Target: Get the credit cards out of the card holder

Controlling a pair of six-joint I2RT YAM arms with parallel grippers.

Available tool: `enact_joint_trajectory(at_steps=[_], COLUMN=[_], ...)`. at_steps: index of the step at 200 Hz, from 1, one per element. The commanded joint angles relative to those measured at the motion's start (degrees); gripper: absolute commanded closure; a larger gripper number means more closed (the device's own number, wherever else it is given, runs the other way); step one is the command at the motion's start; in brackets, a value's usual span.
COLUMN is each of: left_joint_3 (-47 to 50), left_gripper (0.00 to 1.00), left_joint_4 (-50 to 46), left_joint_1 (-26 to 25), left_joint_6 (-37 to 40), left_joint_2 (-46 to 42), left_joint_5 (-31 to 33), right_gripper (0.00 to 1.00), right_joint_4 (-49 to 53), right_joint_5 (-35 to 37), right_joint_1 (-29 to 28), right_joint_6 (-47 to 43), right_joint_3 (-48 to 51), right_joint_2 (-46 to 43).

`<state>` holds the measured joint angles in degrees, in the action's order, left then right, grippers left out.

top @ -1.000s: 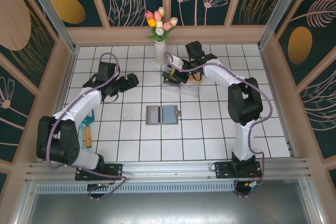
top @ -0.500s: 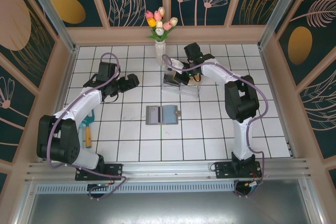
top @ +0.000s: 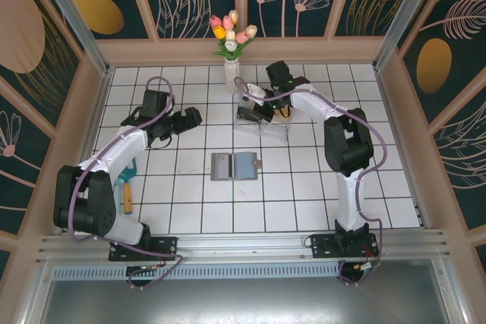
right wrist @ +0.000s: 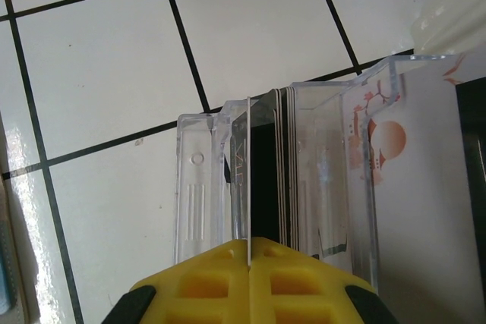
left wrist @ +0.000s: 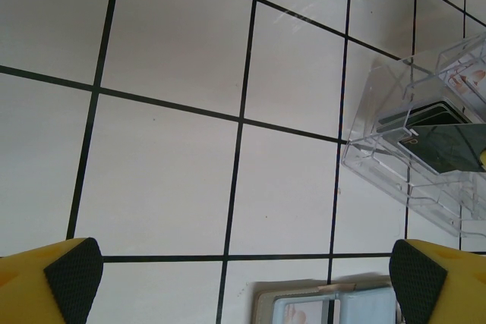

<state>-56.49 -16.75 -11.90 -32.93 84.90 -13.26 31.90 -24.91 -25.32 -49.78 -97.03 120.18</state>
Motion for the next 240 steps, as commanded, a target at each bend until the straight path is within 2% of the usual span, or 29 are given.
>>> enact_joint_trajectory(at_steps=[1, 43, 65, 100, 122, 153, 180, 198, 218, 240], left_joint_3=[-1.18, -1.18, -1.17, -1.10, -0.64, 1.94, 4.68, 6.20, 7.72, 9.04], left_gripper=[0.01, 0.02, 0.02, 0.01, 0.01, 0.01, 0.02, 0.02, 0.02, 0.01], left_joint_4=[0.05, 0.31, 0.30, 0.31, 0.20, 1.39, 2.69, 3.19, 3.64, 3.88], left_joint_1=[0.33, 0.31, 0.33, 0.35, 0.32, 0.35, 0.27, -0.11, -1.24, -3.52], left_joint_6=[1.60, 1.84, 1.98, 1.99, 1.60, -0.21, -2.36, -3.52, -4.53, -5.84], left_joint_2=[0.44, 0.22, 0.18, 0.19, -0.38, -2.22, -3.69, -4.69, -5.90, -6.92], left_joint_5=[-1.55, -2.38, -2.56, -3.04, -3.24, -5.04, -7.25, -8.04, -8.55, -8.20], right_gripper=[0.91, 0.85, 0.79, 0.79, 0.78, 0.76, 0.76, 0.75, 0.73, 0.75], right_joint_4=[-1.89, -1.87, -1.67, -1.67, -3.56, -7.56, -17.20, -20.11, -18.30, -13.89], right_joint_5=[0.94, 0.96, 0.84, -0.74, -1.68, -2.62, 1.03, 3.12, 8.76, 10.33], right_joint_1=[0.10, -0.34, -0.53, -0.52, -0.44, 0.43, -0.65, -1.30, -2.94, -5.26], right_joint_6=[2.76, 3.86, 4.02, 4.82, 8.40, 23.71, 38.86, 49.62, 60.64, 67.48], right_joint_3=[-1.67, -2.44, -2.78, -3.14, -2.17, -0.04, 10.32, 15.39, 19.20, 21.15], right_joint_2=[1.33, 1.29, 1.00, -0.69, -3.74, -9.06, -16.25, -20.27, -23.74, -24.58])
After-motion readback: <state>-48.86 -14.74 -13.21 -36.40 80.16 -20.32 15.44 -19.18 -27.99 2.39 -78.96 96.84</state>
